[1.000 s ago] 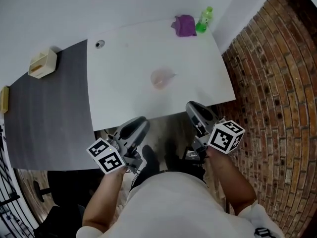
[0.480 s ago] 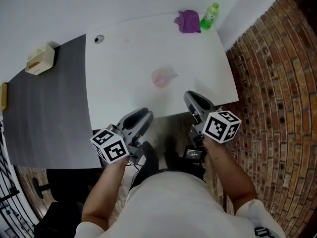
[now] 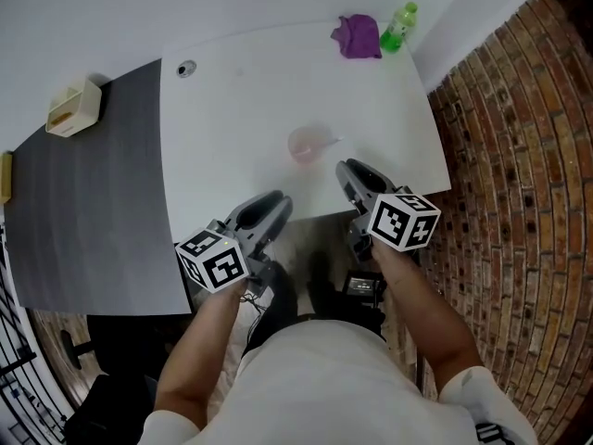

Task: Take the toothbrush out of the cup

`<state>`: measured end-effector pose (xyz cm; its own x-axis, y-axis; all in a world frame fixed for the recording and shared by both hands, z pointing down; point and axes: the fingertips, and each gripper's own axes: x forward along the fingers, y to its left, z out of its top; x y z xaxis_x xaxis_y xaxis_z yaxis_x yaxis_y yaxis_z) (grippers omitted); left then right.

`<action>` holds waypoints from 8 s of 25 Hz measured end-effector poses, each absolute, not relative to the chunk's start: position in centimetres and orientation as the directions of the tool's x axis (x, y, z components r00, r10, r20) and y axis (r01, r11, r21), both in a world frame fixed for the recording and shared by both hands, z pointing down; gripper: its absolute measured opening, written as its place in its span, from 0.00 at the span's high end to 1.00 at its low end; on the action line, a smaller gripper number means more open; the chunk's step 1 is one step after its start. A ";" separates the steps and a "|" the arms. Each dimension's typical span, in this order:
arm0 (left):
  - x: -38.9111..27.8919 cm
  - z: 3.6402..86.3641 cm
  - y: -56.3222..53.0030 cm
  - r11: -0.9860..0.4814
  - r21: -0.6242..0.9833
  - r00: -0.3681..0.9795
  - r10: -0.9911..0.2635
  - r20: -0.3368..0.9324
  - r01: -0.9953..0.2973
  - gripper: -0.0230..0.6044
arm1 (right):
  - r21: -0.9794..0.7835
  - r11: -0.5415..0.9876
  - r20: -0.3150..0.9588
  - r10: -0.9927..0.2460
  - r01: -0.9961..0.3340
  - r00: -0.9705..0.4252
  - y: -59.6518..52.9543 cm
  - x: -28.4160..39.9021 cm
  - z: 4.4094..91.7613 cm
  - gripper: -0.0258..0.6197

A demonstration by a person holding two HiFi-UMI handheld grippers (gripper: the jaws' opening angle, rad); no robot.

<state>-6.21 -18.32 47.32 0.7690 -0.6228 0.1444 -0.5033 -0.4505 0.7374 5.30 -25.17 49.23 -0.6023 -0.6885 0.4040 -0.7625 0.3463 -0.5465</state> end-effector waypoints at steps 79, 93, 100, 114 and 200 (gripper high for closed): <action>-8.9 48.1 -21.2 -0.416 0.768 0.742 -0.661 0.113 -0.487 0.83 | -0.543 0.232 0.413 -0.763 -0.807 -0.497 -30.6 5.1 49.1 0.86; -8.1 44.2 -20.9 -0.453 0.756 0.729 -0.683 0.047 -0.473 0.83 | -0.609 0.283 0.321 -0.766 -0.741 -0.556 -29.1 5.9 44.9 0.86; -8.0 43.0 -20.2 -0.451 0.752 0.717 -0.696 0.042 -0.482 0.83 | -0.616 0.327 0.256 -0.777 -0.717 -0.575 -27.8 6.5 41.7 0.86; -7.8 39.2 -17.1 -0.497 0.724 0.716 -0.698 -0.005 -0.479 0.83 | -0.621 0.372 0.184 -0.786 -0.690 -0.590 -23.7 8.5 38.0 0.86; -7.7 31.2 -7.3 -0.598 0.690 0.753 -0.647 -0.118 -0.407 0.83 | -0.568 0.528 -0.002 -0.768 -0.631 -0.641 -12.9 10.1 27.4 0.86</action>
